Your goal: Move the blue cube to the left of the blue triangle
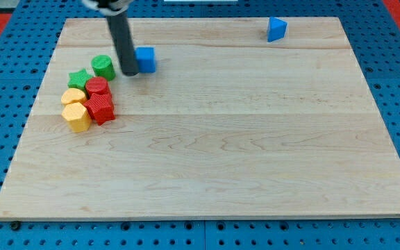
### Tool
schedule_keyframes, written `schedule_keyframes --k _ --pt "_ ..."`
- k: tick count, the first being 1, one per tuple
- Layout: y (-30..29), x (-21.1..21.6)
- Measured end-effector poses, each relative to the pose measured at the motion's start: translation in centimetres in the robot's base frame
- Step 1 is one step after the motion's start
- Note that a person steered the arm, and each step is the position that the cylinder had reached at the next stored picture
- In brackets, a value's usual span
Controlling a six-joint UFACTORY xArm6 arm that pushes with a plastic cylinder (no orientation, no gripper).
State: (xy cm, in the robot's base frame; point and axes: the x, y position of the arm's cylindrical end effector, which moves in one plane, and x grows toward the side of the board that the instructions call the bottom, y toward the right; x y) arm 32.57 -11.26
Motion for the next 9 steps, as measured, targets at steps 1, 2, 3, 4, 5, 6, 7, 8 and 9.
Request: schedule_keyframes --k 1,2,3,4,5,6,7,8,9 --pt "5.6 -3.1" --pt "9.6 -4.8" --pt "5.2 -5.1" --pt "0.7 -5.1" --pt "1.2 -5.9" --pt "6.6 -6.2" --pt "9.9 -6.4" --pt "6.5 -8.0" --pt "3.8 -12.0"
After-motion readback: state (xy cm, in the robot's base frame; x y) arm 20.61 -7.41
